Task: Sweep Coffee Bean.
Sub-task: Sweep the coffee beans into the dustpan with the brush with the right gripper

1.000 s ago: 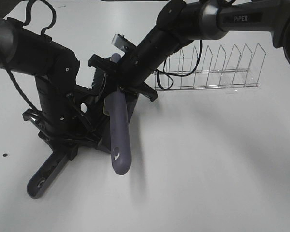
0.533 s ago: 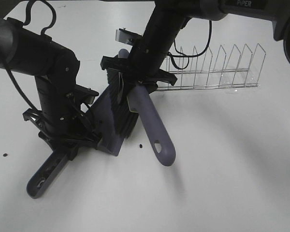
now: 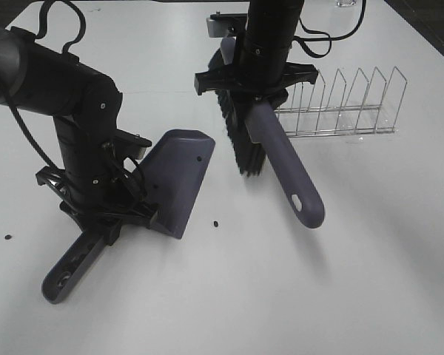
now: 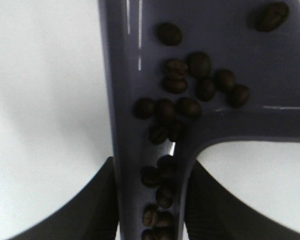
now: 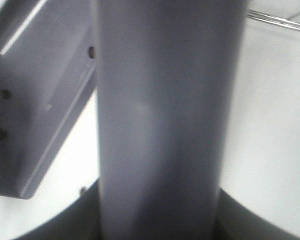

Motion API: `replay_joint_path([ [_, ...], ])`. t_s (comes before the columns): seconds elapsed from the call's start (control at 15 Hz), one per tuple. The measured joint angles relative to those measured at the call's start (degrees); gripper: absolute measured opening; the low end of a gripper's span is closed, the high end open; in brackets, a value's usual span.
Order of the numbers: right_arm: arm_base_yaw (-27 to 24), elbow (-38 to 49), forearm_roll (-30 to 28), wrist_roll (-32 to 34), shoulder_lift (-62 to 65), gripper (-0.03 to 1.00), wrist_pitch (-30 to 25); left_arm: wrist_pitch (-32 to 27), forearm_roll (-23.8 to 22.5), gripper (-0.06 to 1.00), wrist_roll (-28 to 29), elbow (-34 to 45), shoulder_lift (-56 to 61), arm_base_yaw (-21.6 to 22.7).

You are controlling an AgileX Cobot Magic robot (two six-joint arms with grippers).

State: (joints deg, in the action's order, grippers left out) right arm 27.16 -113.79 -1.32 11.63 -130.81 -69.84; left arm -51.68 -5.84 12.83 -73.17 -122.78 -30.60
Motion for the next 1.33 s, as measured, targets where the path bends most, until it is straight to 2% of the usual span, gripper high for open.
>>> replay_joint_path([
  [0.2, 0.0, 6.47, -4.18, 2.46, -0.63, 0.29, -0.29, 0.0, 0.46, 0.33, 0.0, 0.0, 0.0, 0.0],
  [0.4, 0.0, 7.28, -3.38, 3.84, -3.9, 0.29, -0.97, 0.0, 0.57, 0.33, 0.0, -0.11, 0.0, 0.0],
  [0.53, 0.0, 7.28, 1.32, 3.9, -4.41, 0.29, -0.69, 0.0, 0.63, 0.33, 0.0, -0.11, 0.0, 0.0],
  [0.73, 0.0, 7.28, 12.26, 2.46, -6.65, 0.29, 3.78, 0.0, 0.8, 0.33, 0.0, -0.11, 0.0, 0.0],
  [0.8, 0.0, 7.28, 14.21, 2.06, -7.16, 0.29, 4.35, 0.0, 0.86, 0.33, 0.0, -0.11, 0.0, 0.0],
  [1.0, 0.0, 7.28, 24.58, -2.18, -7.96, 0.29, 8.54, 0.06, 0.92, 0.33, 0.0, -0.11, 0.0, 0.0],
  [1.13, 0.0, 6.13, 28.3, -4.24, -7.96, 0.29, 11.69, 0.11, 0.97, 0.33, 0.0, -0.11, 0.0, 0.0],
  [1.33, 0.0, 0.97, 29.34, -5.33, -7.91, 0.29, 12.89, 0.29, 0.86, 0.33, 0.0, -0.11, 0.0, 0.0],
])
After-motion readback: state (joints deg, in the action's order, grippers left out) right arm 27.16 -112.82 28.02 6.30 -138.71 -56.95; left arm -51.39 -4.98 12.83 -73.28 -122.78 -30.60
